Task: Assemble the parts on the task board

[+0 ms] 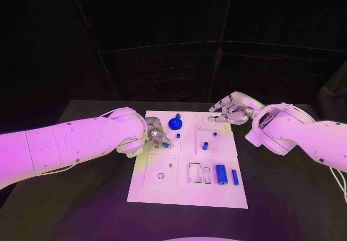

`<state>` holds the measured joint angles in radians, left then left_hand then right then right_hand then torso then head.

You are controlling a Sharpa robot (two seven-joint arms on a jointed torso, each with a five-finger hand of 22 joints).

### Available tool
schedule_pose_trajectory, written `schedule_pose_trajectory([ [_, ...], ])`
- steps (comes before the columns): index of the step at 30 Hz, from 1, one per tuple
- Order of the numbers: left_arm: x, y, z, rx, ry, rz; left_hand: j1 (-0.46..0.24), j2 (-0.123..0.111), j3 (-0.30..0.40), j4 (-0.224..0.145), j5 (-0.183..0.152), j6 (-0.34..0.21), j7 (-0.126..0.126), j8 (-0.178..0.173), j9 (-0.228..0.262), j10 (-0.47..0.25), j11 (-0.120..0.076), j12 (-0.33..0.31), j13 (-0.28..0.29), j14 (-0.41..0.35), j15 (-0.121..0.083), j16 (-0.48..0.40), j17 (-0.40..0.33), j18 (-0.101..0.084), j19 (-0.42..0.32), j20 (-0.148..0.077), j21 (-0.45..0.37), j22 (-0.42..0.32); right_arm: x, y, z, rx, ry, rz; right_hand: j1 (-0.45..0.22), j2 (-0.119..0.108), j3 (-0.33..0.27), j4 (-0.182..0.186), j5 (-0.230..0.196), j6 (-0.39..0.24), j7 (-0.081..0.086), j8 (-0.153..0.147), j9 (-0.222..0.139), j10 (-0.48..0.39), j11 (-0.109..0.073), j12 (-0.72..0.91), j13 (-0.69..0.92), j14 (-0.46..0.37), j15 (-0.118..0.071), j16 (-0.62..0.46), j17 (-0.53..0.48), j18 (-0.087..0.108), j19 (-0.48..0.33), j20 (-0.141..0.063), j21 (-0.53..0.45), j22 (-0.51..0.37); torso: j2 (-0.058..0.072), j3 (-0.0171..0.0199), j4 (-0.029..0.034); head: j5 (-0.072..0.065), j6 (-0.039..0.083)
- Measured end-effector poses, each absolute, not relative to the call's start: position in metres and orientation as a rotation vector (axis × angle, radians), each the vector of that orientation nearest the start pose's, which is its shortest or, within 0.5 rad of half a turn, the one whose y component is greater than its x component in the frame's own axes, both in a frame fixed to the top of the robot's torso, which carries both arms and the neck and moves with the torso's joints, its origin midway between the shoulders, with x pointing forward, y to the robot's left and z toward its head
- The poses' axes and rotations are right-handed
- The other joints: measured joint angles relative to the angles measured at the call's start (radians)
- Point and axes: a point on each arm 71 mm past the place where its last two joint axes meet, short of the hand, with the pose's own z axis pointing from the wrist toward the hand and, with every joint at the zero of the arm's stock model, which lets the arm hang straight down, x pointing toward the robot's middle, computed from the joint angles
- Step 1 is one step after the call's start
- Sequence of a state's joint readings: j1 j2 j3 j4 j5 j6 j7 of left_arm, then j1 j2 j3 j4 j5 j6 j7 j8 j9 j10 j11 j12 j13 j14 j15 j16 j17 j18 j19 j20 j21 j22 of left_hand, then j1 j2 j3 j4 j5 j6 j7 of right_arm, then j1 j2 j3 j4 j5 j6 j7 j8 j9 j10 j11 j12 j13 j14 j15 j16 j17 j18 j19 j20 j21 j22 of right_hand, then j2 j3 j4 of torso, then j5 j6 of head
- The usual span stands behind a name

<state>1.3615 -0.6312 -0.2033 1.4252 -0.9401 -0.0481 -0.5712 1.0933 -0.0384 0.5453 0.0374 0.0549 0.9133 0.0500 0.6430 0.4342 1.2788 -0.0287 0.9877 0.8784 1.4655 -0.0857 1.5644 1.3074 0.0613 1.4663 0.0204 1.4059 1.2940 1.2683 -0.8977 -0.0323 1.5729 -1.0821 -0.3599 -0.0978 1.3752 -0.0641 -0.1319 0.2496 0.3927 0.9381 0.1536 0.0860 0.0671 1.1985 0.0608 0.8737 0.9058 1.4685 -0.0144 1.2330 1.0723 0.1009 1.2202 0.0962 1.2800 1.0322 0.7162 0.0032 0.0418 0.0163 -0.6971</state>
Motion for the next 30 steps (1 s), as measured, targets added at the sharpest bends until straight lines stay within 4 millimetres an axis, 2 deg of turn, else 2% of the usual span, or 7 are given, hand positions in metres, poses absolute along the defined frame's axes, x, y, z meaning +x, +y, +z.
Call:
schedule_pose_trajectory([
  [30,0.5017,0.1502,-0.2049,-0.221,2.253,-0.395,-0.004,-0.004,0.006,0.006,0.011,0.002,-0.001,0.005,-0.002,0.003,0.000,0.007,0.006,0.000,0.000,0.000,0.000,0.000,0.000,0.000,0.004,0.008,0.4911,-0.2166,-0.1475,0.205,1.668,0.812,0.000,0.000,-0.003,0.003,0.000,0.000,0.000,0.000,0.000,0.000,0.000,0.000,-0.001,0.000,0.000,0.000,-0.002,0.000,0.000,0.000,0.000,-0.002,0.000,-0.0003,0.0001,-0.002,-0.005],
])
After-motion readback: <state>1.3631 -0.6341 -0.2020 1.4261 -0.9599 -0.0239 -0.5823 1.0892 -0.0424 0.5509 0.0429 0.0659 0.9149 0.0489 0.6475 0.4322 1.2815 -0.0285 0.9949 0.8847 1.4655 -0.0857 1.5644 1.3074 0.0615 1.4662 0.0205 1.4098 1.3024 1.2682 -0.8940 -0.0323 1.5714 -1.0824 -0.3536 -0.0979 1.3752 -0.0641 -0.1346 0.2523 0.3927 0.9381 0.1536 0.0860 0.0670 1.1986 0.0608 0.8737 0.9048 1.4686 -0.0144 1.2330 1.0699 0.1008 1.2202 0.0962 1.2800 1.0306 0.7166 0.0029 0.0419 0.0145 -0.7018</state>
